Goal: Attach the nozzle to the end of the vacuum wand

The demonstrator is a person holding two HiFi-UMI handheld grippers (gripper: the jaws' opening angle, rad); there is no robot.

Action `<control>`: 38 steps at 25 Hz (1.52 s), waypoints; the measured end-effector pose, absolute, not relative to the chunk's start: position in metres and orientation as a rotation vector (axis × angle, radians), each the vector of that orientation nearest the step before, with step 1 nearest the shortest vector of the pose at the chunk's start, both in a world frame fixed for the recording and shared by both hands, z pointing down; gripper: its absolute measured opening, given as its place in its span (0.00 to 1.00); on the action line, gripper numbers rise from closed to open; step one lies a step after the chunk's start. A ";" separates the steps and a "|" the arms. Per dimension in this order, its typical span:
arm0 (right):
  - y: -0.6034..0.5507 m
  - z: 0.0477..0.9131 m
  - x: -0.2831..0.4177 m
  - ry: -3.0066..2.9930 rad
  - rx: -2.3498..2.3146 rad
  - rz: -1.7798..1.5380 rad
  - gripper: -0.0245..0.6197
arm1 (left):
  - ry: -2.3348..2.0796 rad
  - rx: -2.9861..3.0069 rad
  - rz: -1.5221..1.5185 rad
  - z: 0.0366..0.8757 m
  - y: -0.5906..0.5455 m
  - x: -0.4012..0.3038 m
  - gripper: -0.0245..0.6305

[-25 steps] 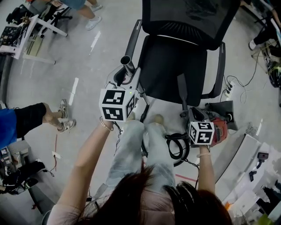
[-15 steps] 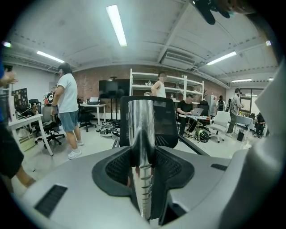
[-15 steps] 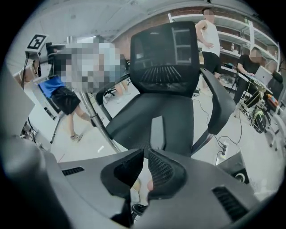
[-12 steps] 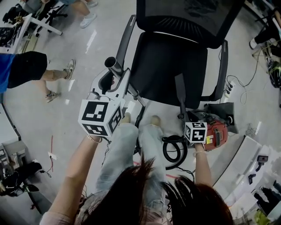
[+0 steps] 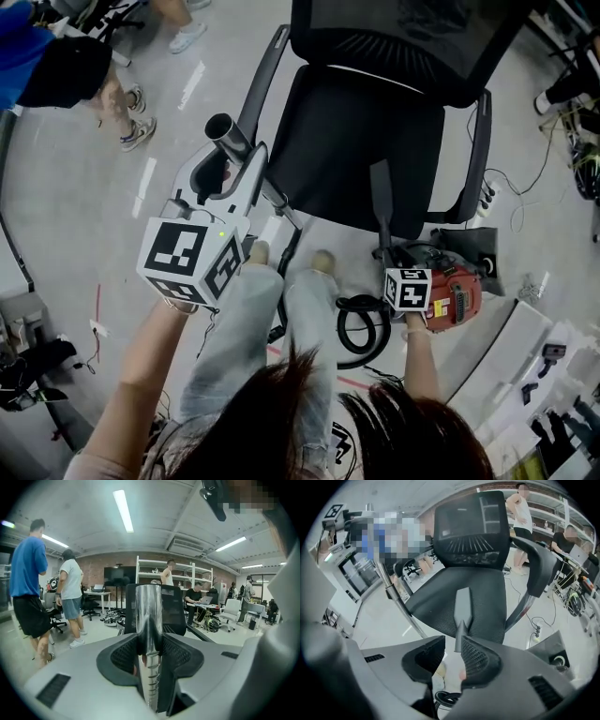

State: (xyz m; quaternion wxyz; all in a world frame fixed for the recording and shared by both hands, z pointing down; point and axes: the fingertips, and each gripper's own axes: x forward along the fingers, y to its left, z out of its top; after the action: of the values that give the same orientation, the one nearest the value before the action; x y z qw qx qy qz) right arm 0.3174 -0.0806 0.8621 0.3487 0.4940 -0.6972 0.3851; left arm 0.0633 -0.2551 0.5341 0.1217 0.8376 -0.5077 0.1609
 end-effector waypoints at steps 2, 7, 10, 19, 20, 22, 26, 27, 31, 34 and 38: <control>-0.082 0.871 0.317 -1.805 1.271 1.025 0.21 | -1.478 2.449 0.469 0.535 -0.255 0.065 0.28; -0.085 0.895 0.318 -1.765 1.246 1.056 0.26 | -1.468 2.454 0.472 0.536 -0.253 0.066 0.28; -0.091 0.906 0.319 -1.738 1.231 1.080 0.28 | -1.464 2.455 0.462 0.536 -0.254 0.065 0.28; -0.102 0.936 0.322 -1.661 1.152 1.148 0.30 | -1.450 2.457 0.460 0.537 -0.258 0.070 0.28; -0.104 0.938 0.322 -1.653 1.148 1.154 0.30 | -1.450 2.456 0.460 0.537 -0.259 0.070 0.28; -0.107 0.940 0.322 -1.635 1.144 1.155 0.30 | -1.452 2.455 0.460 0.537 -0.260 0.070 0.28; -0.112 0.949 0.320 -1.601 1.129 1.151 0.30 | -1.445 2.456 0.462 0.538 -0.261 0.071 0.28; -0.113 0.951 0.320 -1.590 1.129 1.153 0.30 | -1.442 2.458 0.463 0.538 -0.261 0.071 0.28; -0.117 0.962 0.316 -1.539 1.115 1.169 0.30 | -1.437 2.452 0.468 0.539 -0.263 0.068 0.28; -0.121 0.970 0.317 -1.488 1.112 1.191 0.30 | -1.429 2.449 0.471 0.541 -0.266 0.068 0.28; -0.123 0.974 0.317 -1.450 1.097 1.187 0.30 | -1.422 2.443 0.478 0.543 -0.270 0.068 0.28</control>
State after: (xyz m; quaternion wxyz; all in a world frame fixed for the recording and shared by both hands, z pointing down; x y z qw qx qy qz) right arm 0.3167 -0.1231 0.9735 0.4662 0.4470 -0.5907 0.4836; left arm 0.0677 -0.2697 0.5432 0.1368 0.8442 -0.4913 0.1650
